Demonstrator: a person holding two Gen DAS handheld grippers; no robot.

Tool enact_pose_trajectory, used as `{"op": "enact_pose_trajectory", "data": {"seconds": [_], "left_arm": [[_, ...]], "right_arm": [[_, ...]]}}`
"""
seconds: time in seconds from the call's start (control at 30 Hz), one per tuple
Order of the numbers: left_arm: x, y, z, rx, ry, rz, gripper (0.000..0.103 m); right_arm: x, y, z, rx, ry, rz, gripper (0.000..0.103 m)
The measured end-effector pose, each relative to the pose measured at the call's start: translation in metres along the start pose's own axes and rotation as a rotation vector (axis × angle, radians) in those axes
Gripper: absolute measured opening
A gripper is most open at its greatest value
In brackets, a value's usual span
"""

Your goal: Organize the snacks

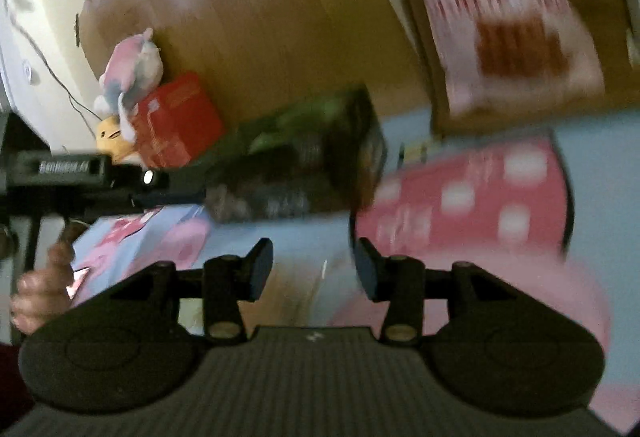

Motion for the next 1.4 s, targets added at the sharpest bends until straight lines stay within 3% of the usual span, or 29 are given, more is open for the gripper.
{"op": "enact_pose_trajectory", "data": {"seconds": [0.1,0.13,0.23,0.37,0.57,0.67,0.7,0.73,0.8,1.03,1.3,1.4], "left_arm": [[0.025,0.003,-0.002,0.018,-0.033,-0.03,0.029],[0.03,0.003,-0.003,0.016,-0.041,-0.029,0.029],[0.038,0.002,-0.004,0.023,-0.077,-0.035,0.029],[0.043,0.0,0.001,0.01,-0.07,-0.039,0.029],[0.055,0.016,0.04,0.068,-0.009,-0.085,0.029],[0.064,0.035,0.062,0.092,0.038,-0.13,0.034],[0.067,0.042,0.068,0.091,0.049,-0.146,0.036],[0.07,0.048,0.072,0.089,0.057,-0.16,0.037],[0.077,0.058,0.079,0.088,0.073,-0.187,0.037],[0.087,0.062,0.088,0.088,0.092,-0.211,0.043],[0.095,0.065,0.09,0.078,0.117,-0.218,0.041],[0.096,0.067,0.09,0.08,0.131,-0.21,0.037]], "right_arm": [[0.02,0.007,-0.005,-0.08,0.098,-0.064,0.047],[0.025,0.009,-0.009,-0.092,0.116,-0.087,0.03],[0.024,0.01,-0.019,-0.113,0.127,-0.085,0.021],[0.024,-0.008,-0.011,-0.081,0.161,-0.048,0.017],[0.047,-0.059,0.023,-0.024,0.242,0.005,0.017],[0.058,-0.084,0.032,0.012,0.229,0.033,0.024],[0.061,-0.093,0.032,0.038,0.197,0.054,0.032],[0.063,-0.098,0.031,0.058,0.164,0.061,0.051],[0.066,-0.105,0.025,0.111,0.062,0.074,0.064],[0.082,-0.079,0.008,0.223,-0.249,-0.023,0.063],[0.081,-0.057,0.003,0.268,-0.363,-0.019,0.062],[0.082,-0.056,-0.002,0.28,-0.383,-0.018,0.054]]}}
Point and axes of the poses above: each gripper's, at about its wrist camera, not at the fingertips, and y roughly the way its jaws point, z to its right, x to its underside, the point moved 9 cm from there along y, roughly the way its jaws point, and after that the axes turned 8 degrees about -z, right-handed, at the moved point
